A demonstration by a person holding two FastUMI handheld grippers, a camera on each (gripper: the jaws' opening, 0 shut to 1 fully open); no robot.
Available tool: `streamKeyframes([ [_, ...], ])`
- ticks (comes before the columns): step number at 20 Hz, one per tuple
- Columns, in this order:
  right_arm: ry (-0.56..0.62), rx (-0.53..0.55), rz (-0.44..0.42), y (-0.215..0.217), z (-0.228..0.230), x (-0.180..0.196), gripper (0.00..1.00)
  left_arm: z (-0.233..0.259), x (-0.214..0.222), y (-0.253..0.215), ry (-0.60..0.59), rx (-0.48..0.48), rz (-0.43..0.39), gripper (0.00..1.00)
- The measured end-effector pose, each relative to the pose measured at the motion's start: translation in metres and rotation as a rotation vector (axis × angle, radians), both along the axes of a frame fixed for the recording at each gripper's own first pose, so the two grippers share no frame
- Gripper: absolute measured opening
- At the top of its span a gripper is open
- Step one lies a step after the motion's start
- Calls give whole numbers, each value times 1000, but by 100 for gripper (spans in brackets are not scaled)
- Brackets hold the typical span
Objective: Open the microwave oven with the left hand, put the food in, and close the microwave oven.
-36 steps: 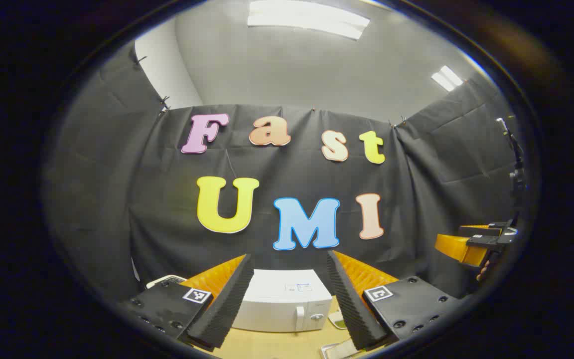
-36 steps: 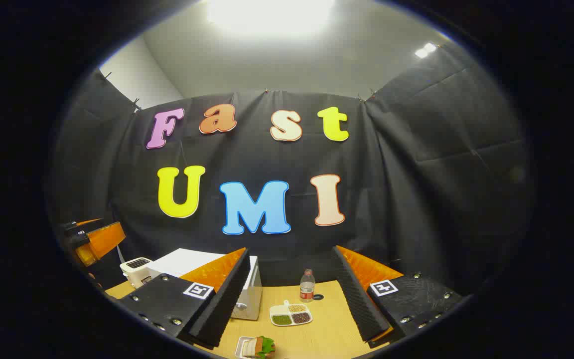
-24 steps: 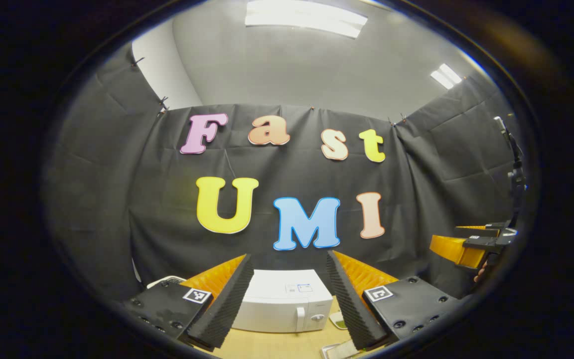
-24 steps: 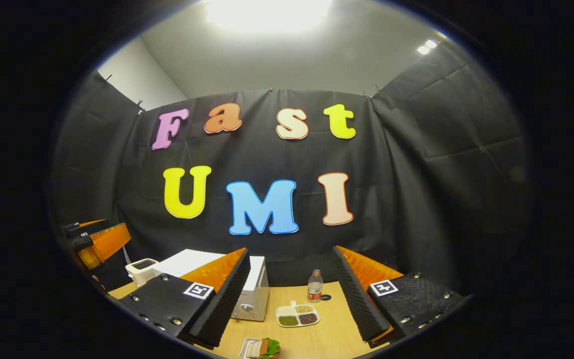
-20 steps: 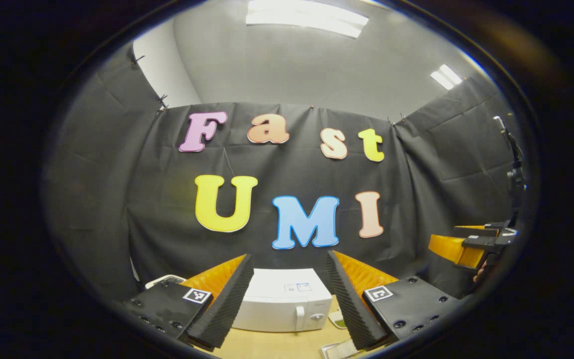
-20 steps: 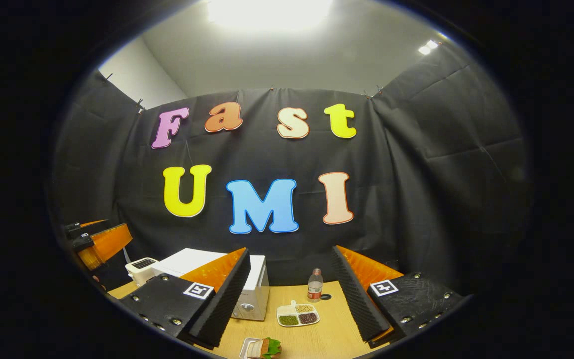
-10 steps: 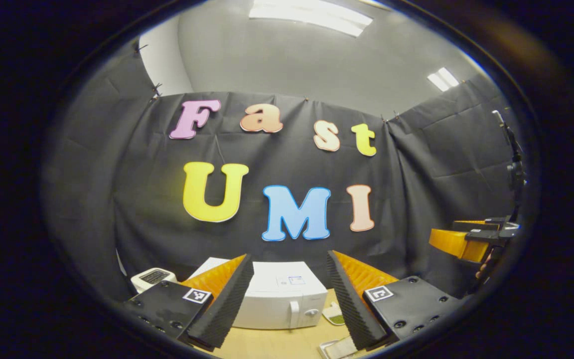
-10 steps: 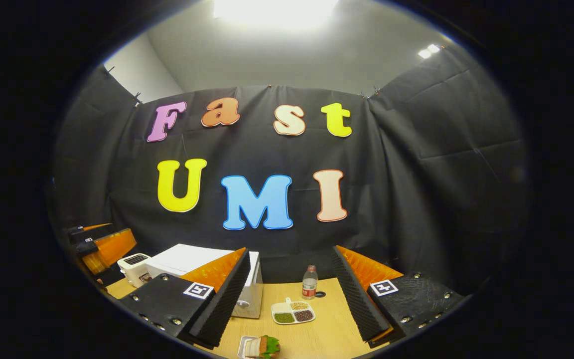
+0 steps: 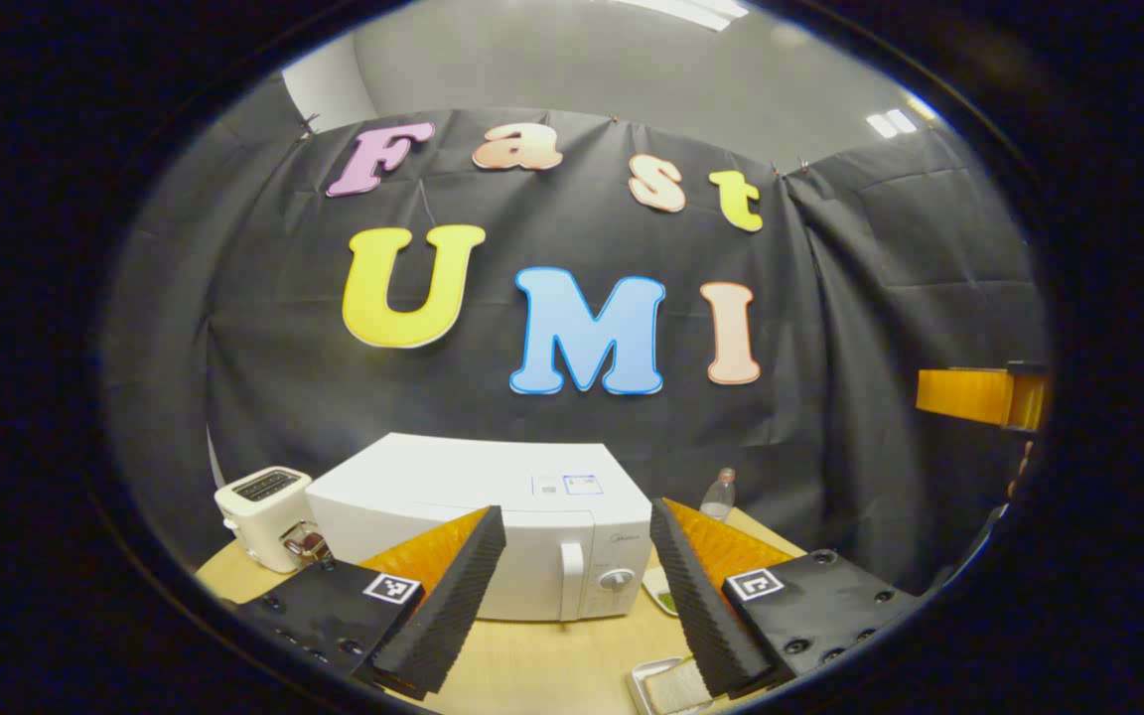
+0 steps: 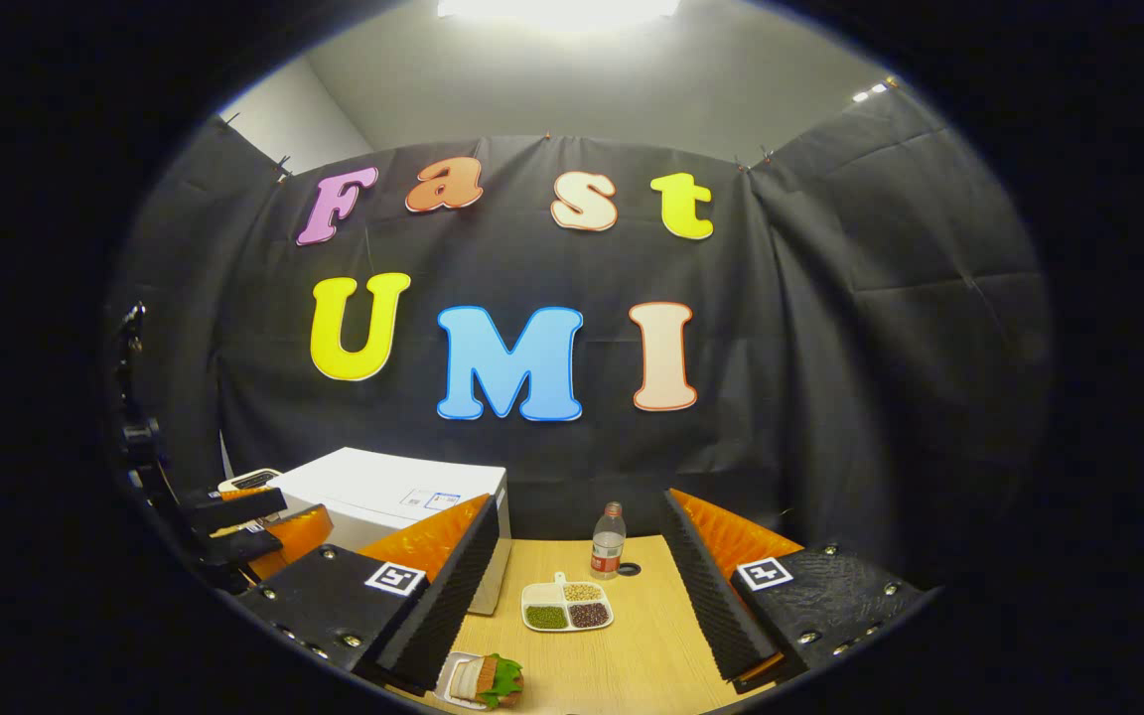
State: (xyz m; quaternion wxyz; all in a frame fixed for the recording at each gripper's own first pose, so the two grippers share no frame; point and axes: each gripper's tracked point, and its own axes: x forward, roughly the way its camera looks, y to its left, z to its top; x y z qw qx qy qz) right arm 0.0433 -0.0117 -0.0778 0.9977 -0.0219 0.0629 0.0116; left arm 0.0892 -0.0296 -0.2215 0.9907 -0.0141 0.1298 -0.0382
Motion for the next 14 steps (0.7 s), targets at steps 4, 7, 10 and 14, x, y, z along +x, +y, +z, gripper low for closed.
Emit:
streamKeyframes([
  [4, 44, 5, 19, -19, -19, 23, 98, -66, 35, -11, 73, 36, -1, 95],
  [7, 72, -1, 27, -33, -32, 35, 98, -122, 58, -13, 151, 42, 21, 96],
  [10, 102, -10, 31, -49, -43, 44, 98, -172, 77, -9, 238, 49, 49, 92],
  [14, 134, -1, 32, -66, -58, 53, 98, -191, 91, -3, 246, 95, 81, 69],
])
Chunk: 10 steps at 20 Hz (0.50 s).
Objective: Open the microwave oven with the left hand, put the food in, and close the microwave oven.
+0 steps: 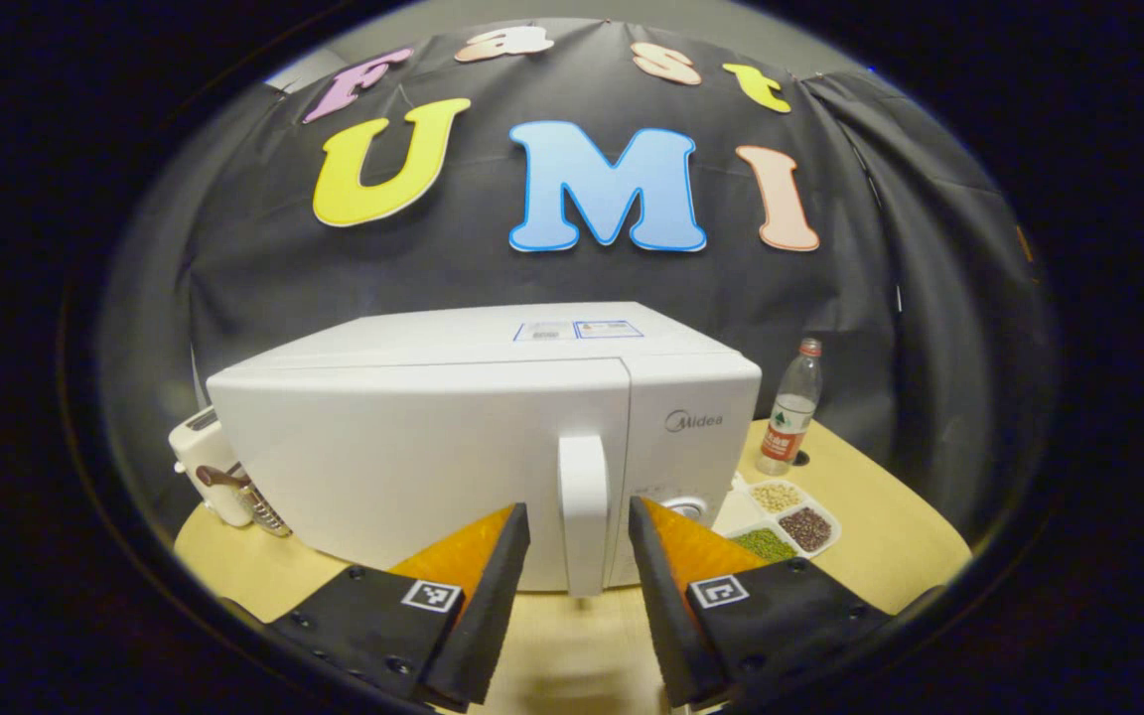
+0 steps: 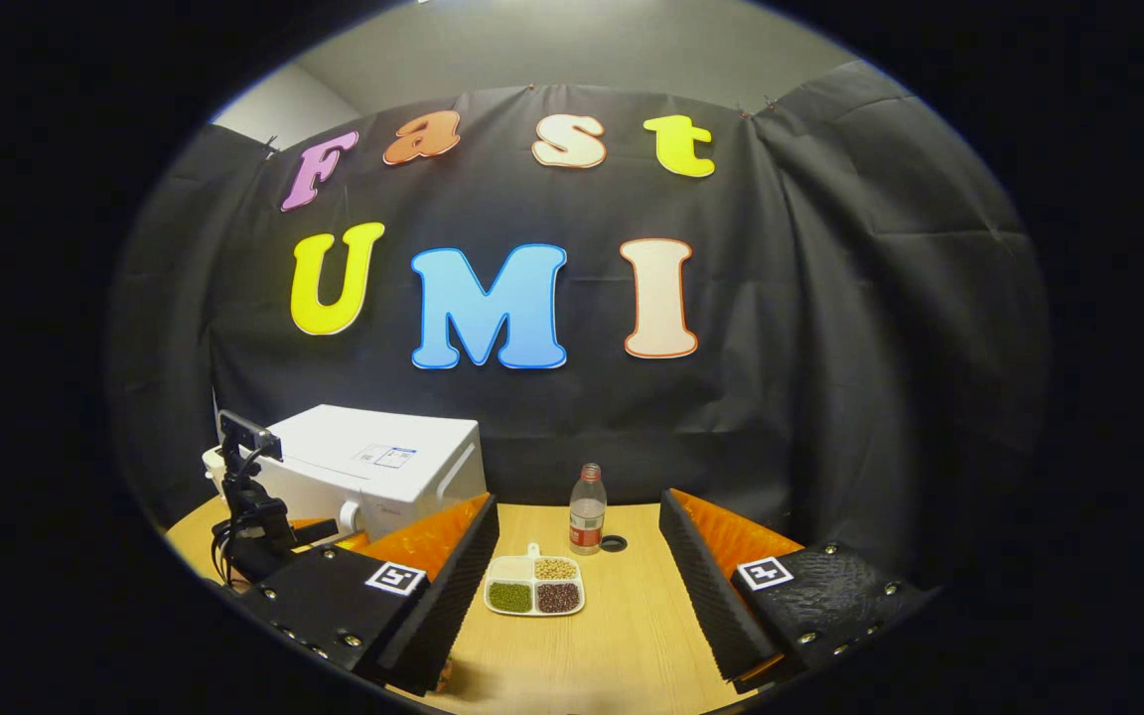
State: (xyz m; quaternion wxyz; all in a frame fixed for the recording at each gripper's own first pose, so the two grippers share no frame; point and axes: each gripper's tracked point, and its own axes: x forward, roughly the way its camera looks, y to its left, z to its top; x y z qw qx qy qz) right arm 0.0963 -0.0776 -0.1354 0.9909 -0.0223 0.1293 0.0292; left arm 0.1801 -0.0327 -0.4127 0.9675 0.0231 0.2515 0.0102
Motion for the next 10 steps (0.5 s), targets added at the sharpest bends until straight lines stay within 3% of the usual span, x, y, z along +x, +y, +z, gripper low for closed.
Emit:
streamKeyframes([
  [1, 11, 5, 0, -3, -5, 1, 98, -5, 1, 2, 7, 3, 6, 67],
  [2, 23, 11, 3, -4, -9, 3, 98, -11, 4, 1, 15, 9, 12, 54],
  [4, 36, 17, 11, -5, -13, 3, 98, -14, 8, -9, 24, 8, -13, 51],
  [5, 37, 15, 17, -4, -14, 3, 98, -9, 1, -7, 30, 25, -20, 39],
  [8, 28, 1, 24, 0, -9, 0, 98, -12, 1, -6, 48, -33, 4, 26],
  [10, 22, 5, 14, 4, -6, -5, 98, -13, 2, -7, 58, -10, -11, 18],
])
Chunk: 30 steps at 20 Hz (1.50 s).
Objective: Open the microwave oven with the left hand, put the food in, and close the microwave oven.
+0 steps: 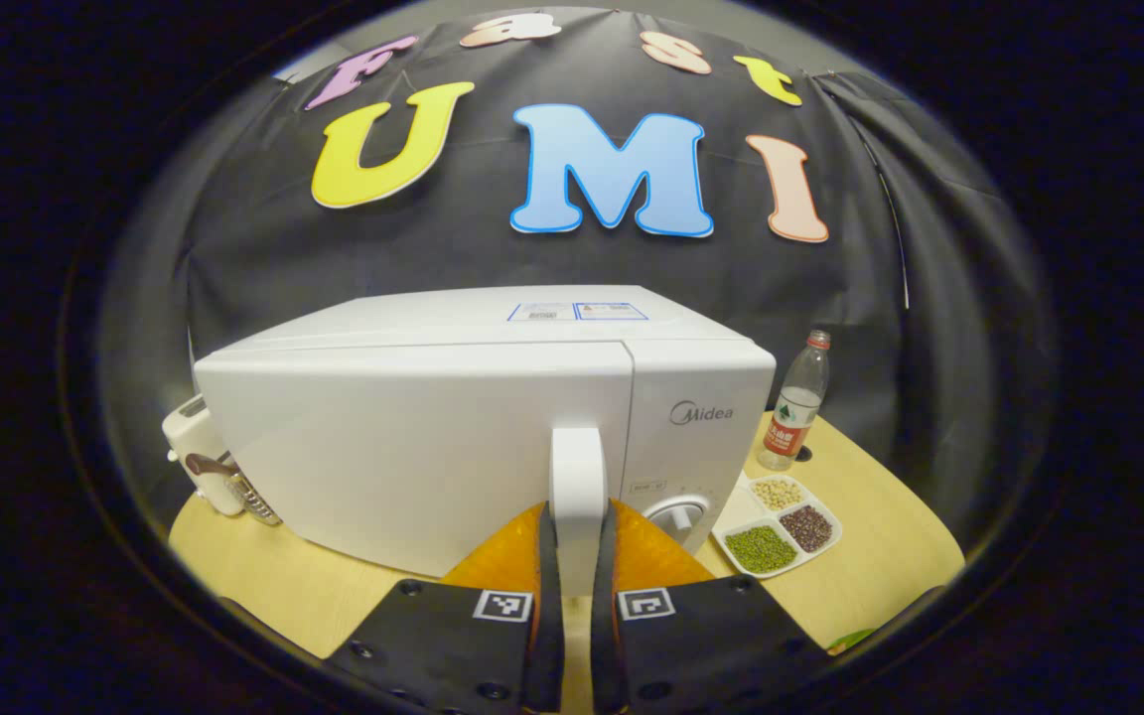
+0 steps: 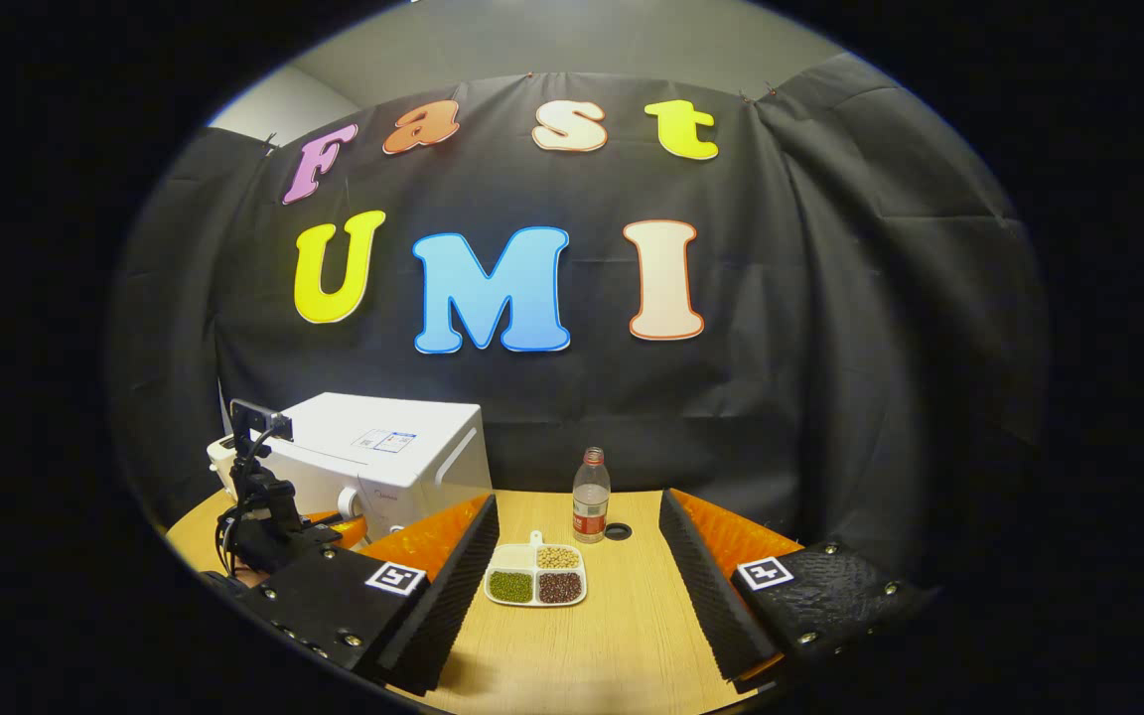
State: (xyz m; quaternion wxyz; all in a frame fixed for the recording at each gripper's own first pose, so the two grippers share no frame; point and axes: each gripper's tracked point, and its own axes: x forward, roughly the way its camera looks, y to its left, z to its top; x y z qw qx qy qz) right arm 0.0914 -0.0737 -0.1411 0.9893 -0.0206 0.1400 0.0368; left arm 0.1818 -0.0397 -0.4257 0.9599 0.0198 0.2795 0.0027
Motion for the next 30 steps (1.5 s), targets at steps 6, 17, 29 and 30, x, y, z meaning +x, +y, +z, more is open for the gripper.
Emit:
streamKeyframes([
  [6, -12, 1, -40, 20, 9, -24, 98, 3, -10, 0, 57, -30, -80, 7],
  [17, -47, 26, -24, 93, 26, -60, 98, 30, -144, 40, 114, -69, -185, 7],
  [29, -83, 46, -16, 158, 33, -102, 98, 53, -253, 139, 144, -46, -167, 7],
  [30, -85, 49, -17, 162, 33, -103, 98, 55, -261, 153, 149, -39, -157, 8],
])
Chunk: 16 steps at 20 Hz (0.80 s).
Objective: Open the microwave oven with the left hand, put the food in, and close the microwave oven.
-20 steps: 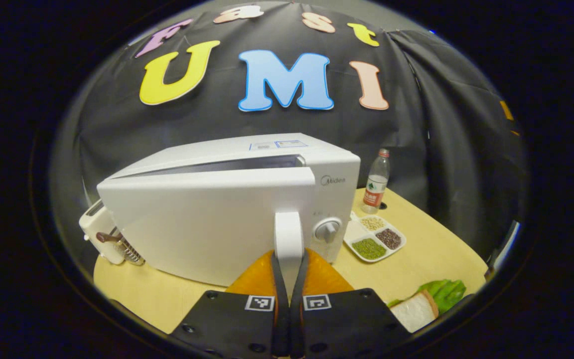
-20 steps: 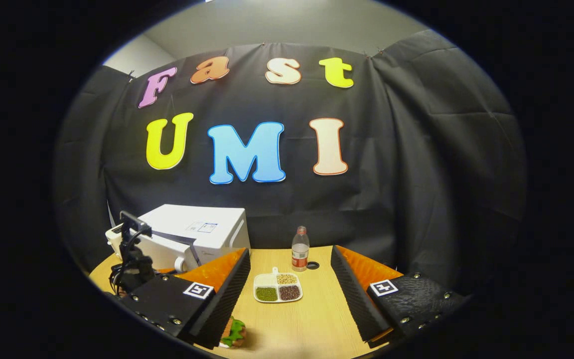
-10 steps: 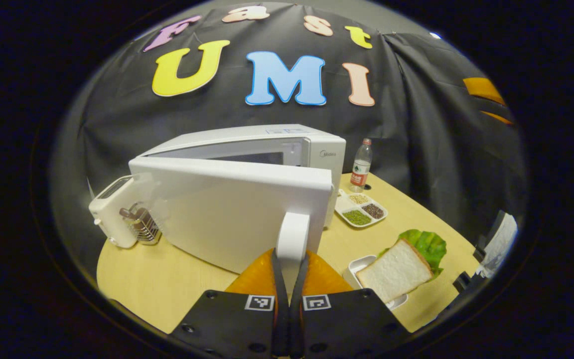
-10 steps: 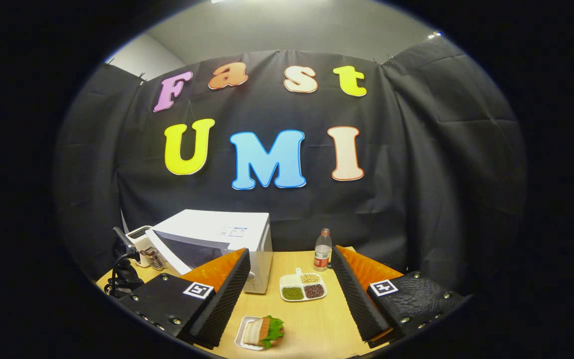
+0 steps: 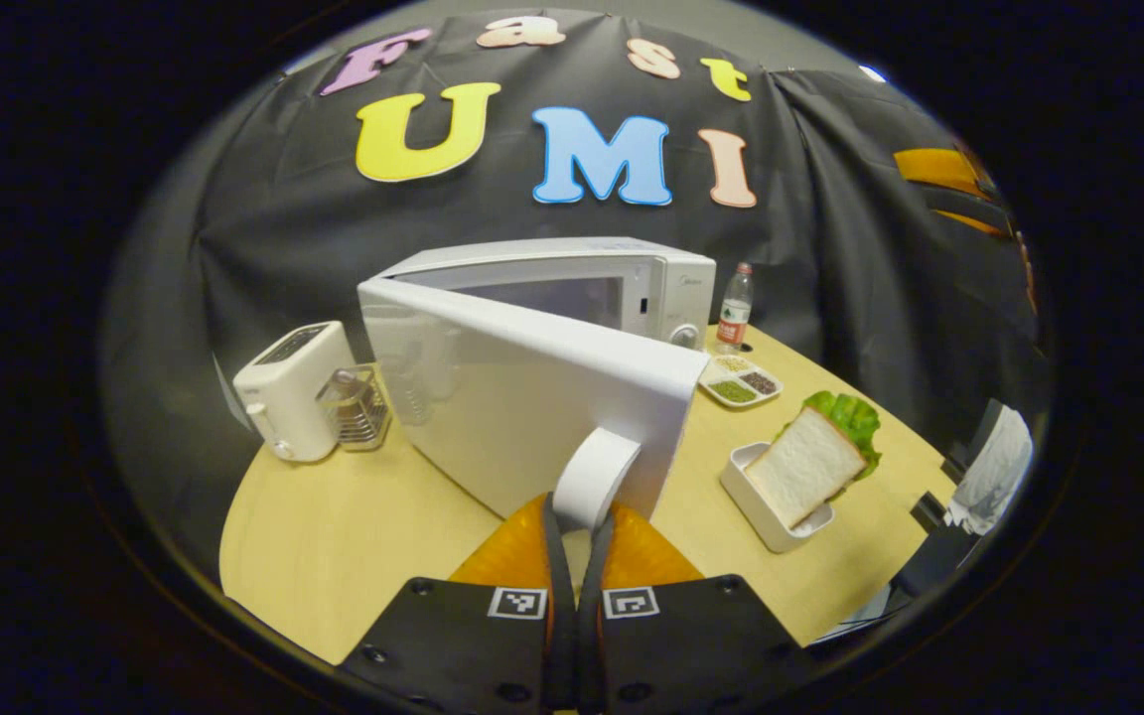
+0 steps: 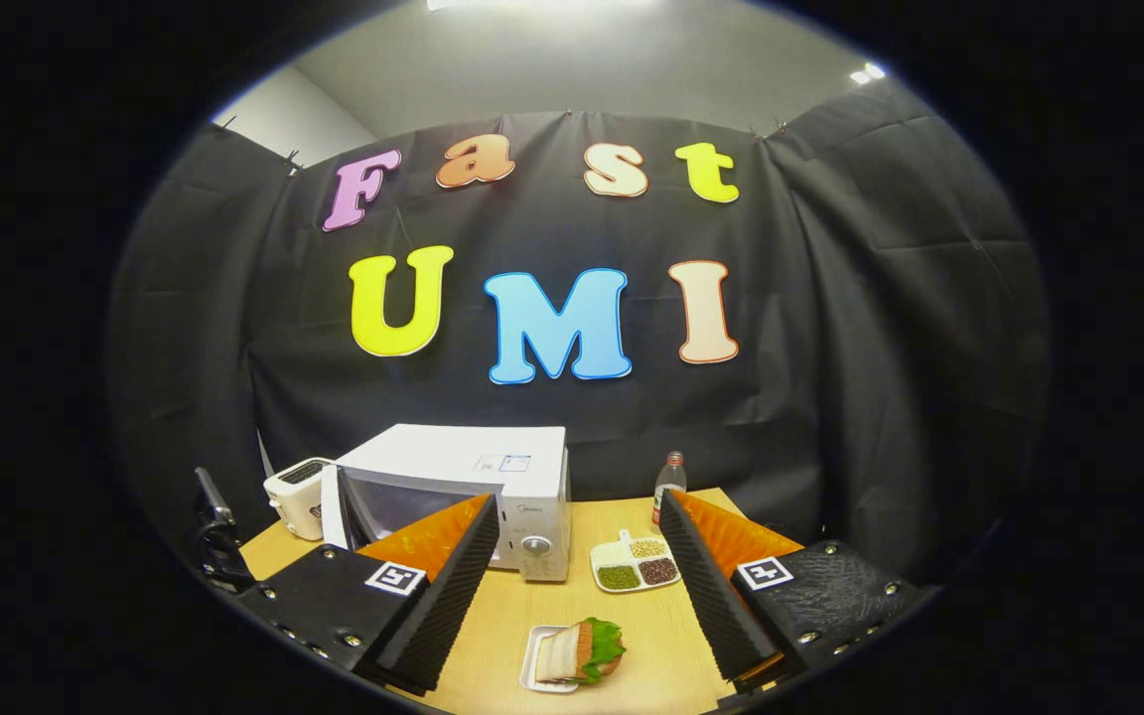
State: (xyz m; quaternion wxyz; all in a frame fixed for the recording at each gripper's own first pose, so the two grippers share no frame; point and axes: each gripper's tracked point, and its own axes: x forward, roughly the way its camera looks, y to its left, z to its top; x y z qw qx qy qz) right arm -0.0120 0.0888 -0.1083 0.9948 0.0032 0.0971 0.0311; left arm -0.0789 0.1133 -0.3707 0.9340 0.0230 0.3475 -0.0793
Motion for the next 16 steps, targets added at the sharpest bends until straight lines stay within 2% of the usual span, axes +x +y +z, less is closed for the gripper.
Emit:
streamKeyframes([
  [5, -9, 3, 14, 26, 0, -6, 98, 5, -34, 74, 13, 39, 65, 8],
  [10, -14, -16, 43, 50, 3, -4, 98, 9, -48, 130, 16, 69, 67, 7],
  [16, 3, -34, 61, 66, 0, -4, 98, 11, -55, 182, 8, 53, 95, 7],
])
